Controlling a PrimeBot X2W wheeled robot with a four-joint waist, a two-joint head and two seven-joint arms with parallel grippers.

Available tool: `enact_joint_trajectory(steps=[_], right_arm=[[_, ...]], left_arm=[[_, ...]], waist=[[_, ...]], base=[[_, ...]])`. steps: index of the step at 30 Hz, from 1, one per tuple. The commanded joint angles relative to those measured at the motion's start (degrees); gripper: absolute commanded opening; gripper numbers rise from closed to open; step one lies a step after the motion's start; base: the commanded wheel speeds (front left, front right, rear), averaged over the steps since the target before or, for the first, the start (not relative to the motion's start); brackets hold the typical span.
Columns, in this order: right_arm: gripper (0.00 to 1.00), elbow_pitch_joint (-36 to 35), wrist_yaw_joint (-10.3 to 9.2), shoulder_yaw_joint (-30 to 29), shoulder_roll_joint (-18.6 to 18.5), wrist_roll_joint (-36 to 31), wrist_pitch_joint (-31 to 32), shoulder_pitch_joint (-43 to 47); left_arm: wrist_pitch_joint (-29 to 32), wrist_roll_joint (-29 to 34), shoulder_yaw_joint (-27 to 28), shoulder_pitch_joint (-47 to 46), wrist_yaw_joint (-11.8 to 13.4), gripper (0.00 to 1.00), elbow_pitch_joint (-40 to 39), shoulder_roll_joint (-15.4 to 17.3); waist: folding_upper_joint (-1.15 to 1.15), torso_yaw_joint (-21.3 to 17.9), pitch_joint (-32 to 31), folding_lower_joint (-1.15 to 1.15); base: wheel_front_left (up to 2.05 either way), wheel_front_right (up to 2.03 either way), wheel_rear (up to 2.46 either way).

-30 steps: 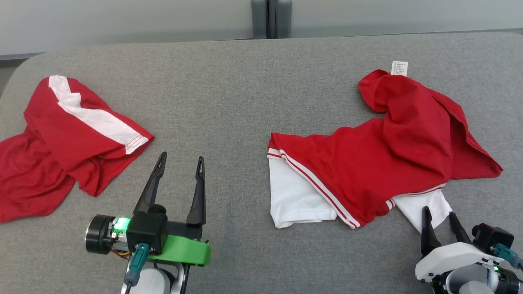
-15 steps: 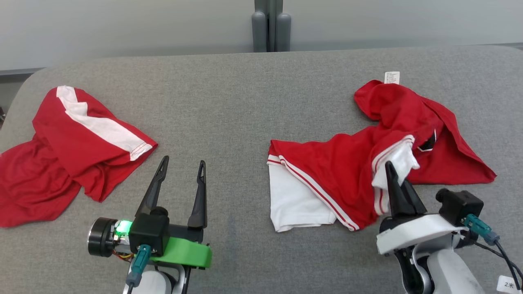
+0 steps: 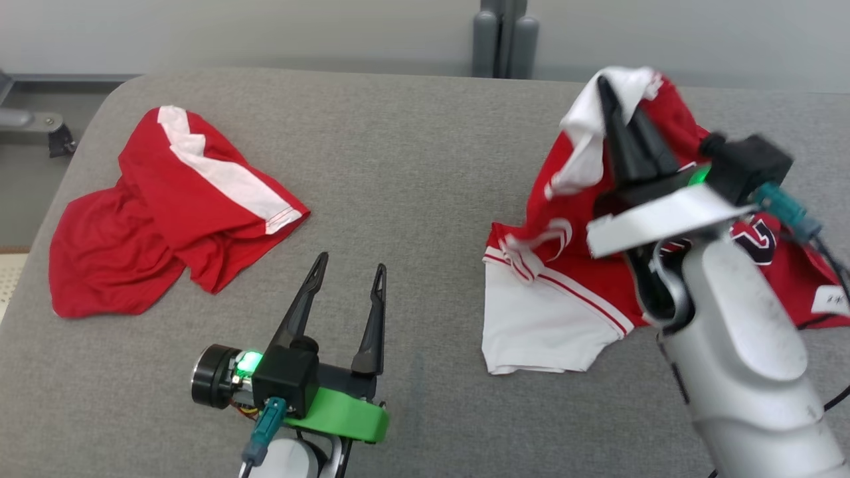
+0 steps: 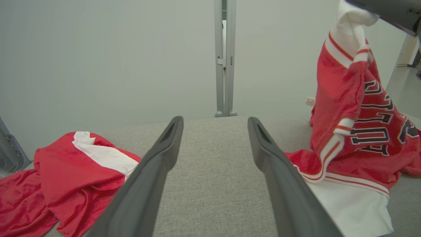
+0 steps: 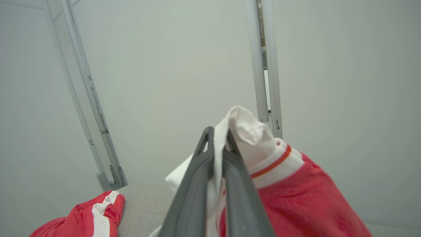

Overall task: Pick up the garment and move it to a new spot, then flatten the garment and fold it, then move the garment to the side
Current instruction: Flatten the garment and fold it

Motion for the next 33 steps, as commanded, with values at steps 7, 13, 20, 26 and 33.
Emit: enact_joint_trajectory(steps=[7,13,20,26,33], right_arm=[[0.00,12.6,-0.07,-9.3,-5.5,-3.9,2.7,-18.1],[0.00,26.5,-0.10,-15.8,-8.8,-11.3,2.2,-30.1],[1.00,39.9,-0.08,-25.1,-8.4,-23.3,1.1,-36.2],[1.00,44.3,-0.09,-25.6,-6.4,-26.6,-1.1,-35.3],[1.00,38.6,-0.10,-18.9,-3.7,-23.9,-2.0,-29.5]], left_arm=[[0.0,-4.8,-5.3,-4.1,2.7,1.00,-1.3,0.1],[0.0,-6.9,-7.9,-4.3,4.6,1.00,-1.9,0.0],[0.0,-7.5,-8.2,-4.0,5.6,1.00,-2.0,0.0],[0.0,-6.2,-6.9,-4.0,5.4,1.00,-2.0,0.1],[0.0,-4.9,-4.5,-3.3,4.7,1.00,-1.8,0.1]], waist=[[0.00,14.5,7.5,0.00],[0.00,20.9,9.2,0.00],[0.00,22.4,8.0,0.00],[0.00,18.9,6.0,0.00],[0.00,11.6,3.3,0.00]], base=[[0.00,0.00,0.00],[0.00,0.00,0.00],[0.00,0.00,0.00],[0.00,0.00,0.00],[0.00,0.00,0.00]])
